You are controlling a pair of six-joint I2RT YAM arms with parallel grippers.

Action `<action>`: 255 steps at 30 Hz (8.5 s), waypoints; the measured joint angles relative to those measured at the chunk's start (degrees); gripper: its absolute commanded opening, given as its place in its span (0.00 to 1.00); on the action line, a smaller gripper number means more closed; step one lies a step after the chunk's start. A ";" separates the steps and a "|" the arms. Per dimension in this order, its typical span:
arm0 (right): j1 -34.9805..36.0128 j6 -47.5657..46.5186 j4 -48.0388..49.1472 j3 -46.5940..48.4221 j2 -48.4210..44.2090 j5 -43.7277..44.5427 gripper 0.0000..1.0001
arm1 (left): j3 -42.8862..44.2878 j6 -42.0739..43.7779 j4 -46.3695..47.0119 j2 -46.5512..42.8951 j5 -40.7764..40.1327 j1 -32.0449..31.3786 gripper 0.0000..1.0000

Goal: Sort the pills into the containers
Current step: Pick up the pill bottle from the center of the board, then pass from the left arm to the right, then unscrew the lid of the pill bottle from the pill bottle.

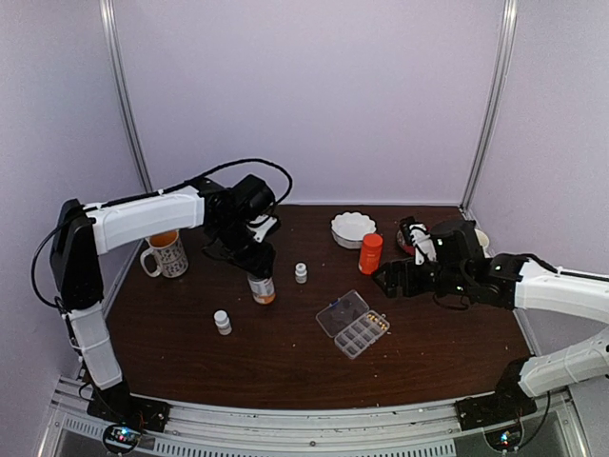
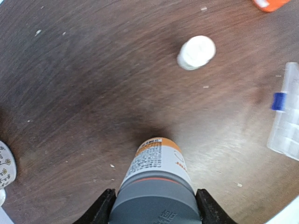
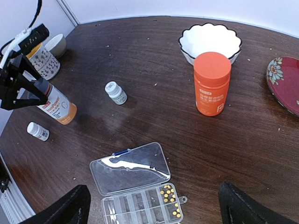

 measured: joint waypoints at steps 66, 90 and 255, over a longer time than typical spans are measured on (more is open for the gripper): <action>38.36 -42.25 39.41 -0.63 -3.34 18.43 0.84 | -2.43 -20.61 20.92 -28.13 45.33 -9.51 0.14; 38.51 -42.51 35.12 3.54 -0.96 19.80 0.65 | -4.61 -21.59 22.43 -28.11 46.36 -9.62 0.14; 31.87 -33.81 9.40 15.04 2.82 -9.81 0.03 | -34.69 53.62 36.89 -59.14 47.45 -10.47 0.98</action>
